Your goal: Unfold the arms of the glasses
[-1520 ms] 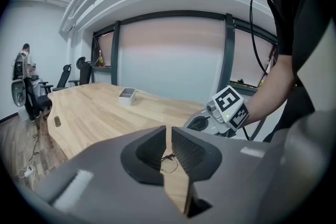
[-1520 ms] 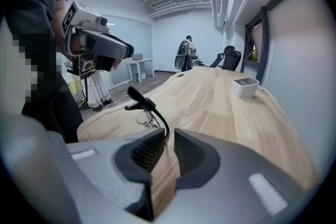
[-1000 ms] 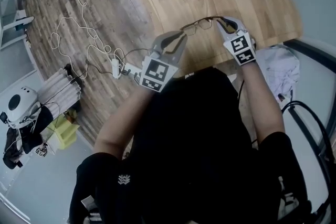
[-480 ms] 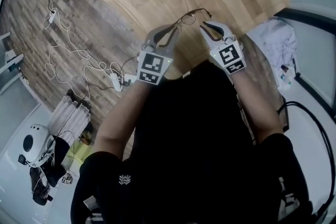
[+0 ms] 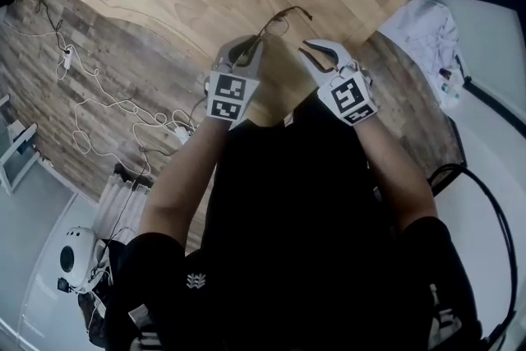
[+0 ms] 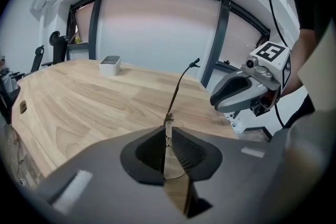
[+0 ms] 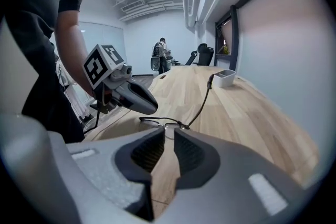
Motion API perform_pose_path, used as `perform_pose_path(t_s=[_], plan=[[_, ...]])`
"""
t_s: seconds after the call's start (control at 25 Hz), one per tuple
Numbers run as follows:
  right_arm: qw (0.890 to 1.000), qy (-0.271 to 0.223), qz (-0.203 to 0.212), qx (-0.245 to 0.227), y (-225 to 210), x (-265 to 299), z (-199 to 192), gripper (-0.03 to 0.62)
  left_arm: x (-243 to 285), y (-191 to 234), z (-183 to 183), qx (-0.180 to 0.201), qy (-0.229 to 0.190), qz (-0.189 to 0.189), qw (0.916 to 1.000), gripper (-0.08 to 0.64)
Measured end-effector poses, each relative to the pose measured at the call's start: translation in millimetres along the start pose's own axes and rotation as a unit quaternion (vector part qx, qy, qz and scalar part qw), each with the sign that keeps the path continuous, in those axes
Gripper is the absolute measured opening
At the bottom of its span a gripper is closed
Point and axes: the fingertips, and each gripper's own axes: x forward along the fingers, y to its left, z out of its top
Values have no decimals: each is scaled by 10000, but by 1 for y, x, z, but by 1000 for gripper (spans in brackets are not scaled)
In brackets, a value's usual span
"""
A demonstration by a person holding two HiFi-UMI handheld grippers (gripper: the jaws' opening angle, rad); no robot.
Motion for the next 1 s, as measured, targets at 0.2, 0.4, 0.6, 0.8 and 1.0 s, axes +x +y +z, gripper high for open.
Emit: perform_pose_path(t_s=[0.2, 0.4, 0.6, 0.8, 1.0], plan=[[9994, 6, -184, 284, -1, -6, -12, 46, 16, -4, -1, 74, 45, -96, 9999, 48], [9985, 19, -308, 456, -1, -7, -19, 46, 33, 0, -3, 172, 201, -141, 9996, 48], [9977, 38, -389, 553, -5, -10, -24, 46, 44, 0, -14, 177, 409, -228, 9987, 47], [9973, 50, -419, 598, -9, -12, -25, 46, 42, -4, -9, 243, 301, -260, 9989, 38], [9978, -90, -315, 575, -8, -9, -11, 46, 30, -7, 2, 316, 109, -242, 9991, 38]])
